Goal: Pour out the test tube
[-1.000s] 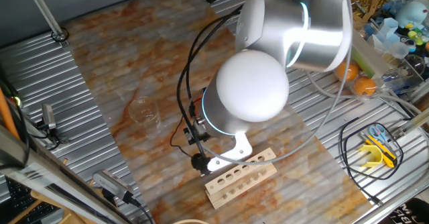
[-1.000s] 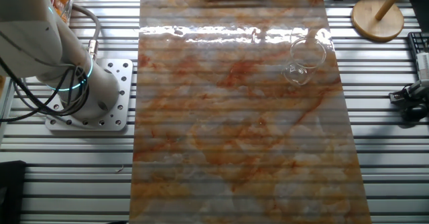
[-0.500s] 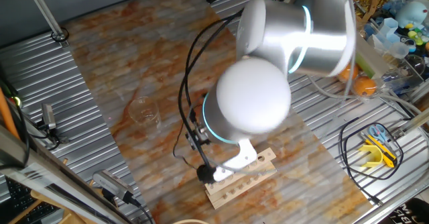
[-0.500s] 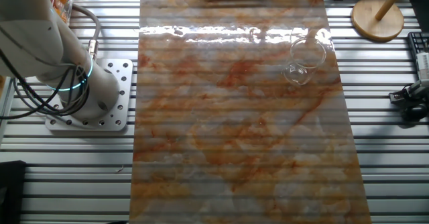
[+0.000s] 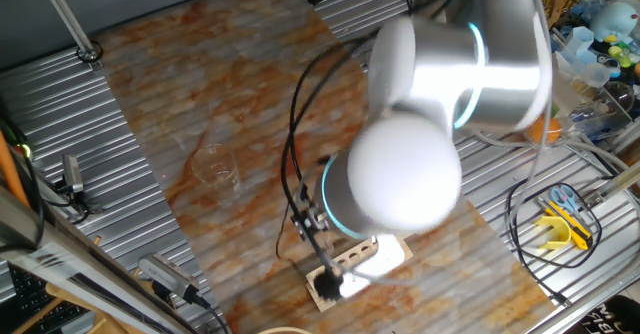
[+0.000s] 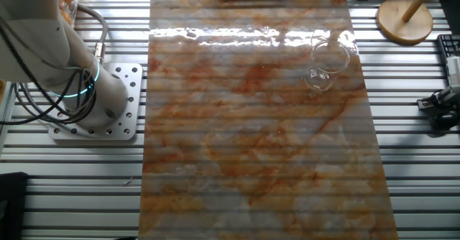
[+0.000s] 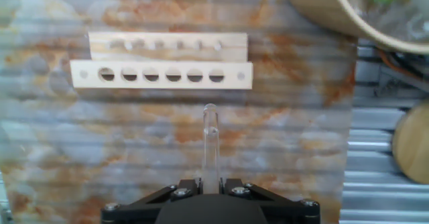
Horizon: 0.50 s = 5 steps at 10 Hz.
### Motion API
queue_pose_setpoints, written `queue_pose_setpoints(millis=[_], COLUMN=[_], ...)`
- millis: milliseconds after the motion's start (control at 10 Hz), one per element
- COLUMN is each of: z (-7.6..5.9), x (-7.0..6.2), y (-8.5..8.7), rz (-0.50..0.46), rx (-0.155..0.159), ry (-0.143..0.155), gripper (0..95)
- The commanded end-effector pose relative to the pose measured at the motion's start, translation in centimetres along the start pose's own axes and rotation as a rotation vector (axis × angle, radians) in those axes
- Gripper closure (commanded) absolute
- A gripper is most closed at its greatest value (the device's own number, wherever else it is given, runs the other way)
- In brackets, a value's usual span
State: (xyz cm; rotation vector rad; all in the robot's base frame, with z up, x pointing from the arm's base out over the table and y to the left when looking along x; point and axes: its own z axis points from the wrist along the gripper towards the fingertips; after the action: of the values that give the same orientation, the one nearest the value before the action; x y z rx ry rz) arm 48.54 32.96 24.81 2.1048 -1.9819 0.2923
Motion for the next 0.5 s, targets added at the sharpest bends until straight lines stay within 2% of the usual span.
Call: queue_pose_setpoints(millis=[100,300,500], z=[0.40,0.80,0.98], x=[-0.74,-1.40,-1.59], y=[0.48,0.97,1.15], rz=[-0.004,-0.006,-0.009], rx=[0.009,0.014,0.015], ry=[-0.001,0.000,0.017], gripper=[95.0,95.0,95.0])
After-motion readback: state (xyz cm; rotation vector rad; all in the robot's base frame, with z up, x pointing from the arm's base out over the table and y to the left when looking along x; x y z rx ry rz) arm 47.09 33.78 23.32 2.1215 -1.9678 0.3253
